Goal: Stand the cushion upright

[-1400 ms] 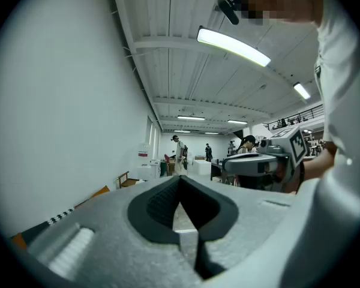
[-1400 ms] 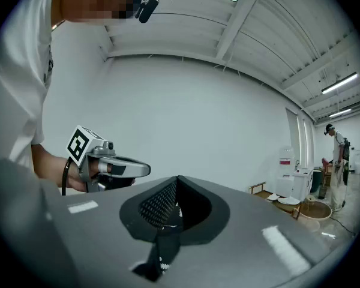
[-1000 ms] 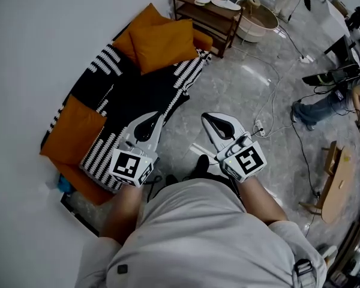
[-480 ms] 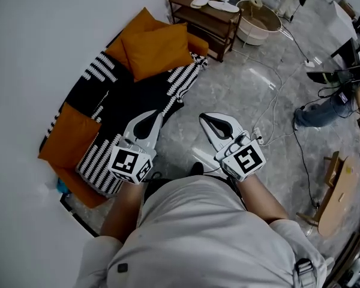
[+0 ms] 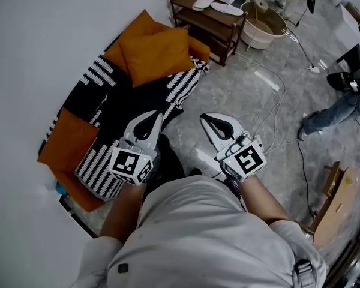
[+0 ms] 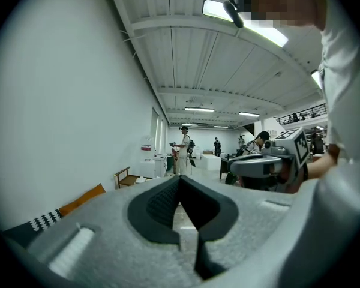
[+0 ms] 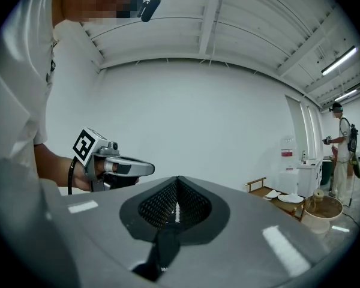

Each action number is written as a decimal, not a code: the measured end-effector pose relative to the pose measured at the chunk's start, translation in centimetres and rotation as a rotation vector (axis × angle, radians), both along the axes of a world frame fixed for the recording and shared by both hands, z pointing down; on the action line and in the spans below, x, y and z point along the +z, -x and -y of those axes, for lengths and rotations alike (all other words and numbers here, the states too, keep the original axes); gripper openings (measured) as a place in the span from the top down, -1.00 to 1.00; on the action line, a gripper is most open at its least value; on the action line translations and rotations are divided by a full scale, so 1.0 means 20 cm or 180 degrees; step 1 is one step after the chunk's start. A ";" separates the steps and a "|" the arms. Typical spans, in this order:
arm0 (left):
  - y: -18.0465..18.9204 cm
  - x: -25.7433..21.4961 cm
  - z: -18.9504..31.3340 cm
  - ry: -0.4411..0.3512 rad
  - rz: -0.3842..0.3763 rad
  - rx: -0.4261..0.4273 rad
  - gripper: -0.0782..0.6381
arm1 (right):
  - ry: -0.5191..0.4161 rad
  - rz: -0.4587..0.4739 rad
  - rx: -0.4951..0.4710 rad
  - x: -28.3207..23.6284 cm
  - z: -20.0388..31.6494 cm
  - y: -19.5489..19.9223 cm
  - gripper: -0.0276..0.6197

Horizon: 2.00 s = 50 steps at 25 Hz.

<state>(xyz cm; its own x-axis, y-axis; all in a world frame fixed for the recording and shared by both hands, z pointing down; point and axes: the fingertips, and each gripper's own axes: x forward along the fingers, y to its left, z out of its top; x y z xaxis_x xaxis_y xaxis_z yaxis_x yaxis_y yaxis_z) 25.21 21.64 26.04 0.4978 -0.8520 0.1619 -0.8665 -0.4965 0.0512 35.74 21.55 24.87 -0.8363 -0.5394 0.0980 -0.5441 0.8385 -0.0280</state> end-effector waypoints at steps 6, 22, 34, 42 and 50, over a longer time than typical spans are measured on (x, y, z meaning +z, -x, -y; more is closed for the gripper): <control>0.14 0.09 0.35 0.0032 -0.0060 0.0027 0.77 | 0.0088 -0.0075 -0.0011 0.07 0.32 0.14 0.88; 0.77 0.14 1.43 0.0153 -0.0059 0.0392 0.77 | 0.0133 -0.0124 0.0061 0.11 1.36 0.85 0.88; 1.07 0.31 1.94 0.0328 -0.0045 0.0292 0.77 | 0.0284 -0.0163 0.0074 0.25 1.91 1.09 0.88; 1.17 0.45 2.37 0.0436 0.0094 -0.0056 0.77 | 0.0342 -0.0194 -0.0227 0.37 2.42 1.13 0.88; 1.25 0.68 2.81 0.0757 0.0257 -0.0405 0.77 | 0.0538 -0.0513 -0.0649 0.61 3.02 1.09 0.85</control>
<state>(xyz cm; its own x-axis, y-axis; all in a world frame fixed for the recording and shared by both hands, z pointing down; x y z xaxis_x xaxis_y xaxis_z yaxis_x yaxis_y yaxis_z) 0.21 -34.59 39.64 0.3666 -0.8402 0.3995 -0.9271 -0.3658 0.0815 14.02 -38.89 37.12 -0.8921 -0.3268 0.3121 -0.3738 0.9217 -0.1033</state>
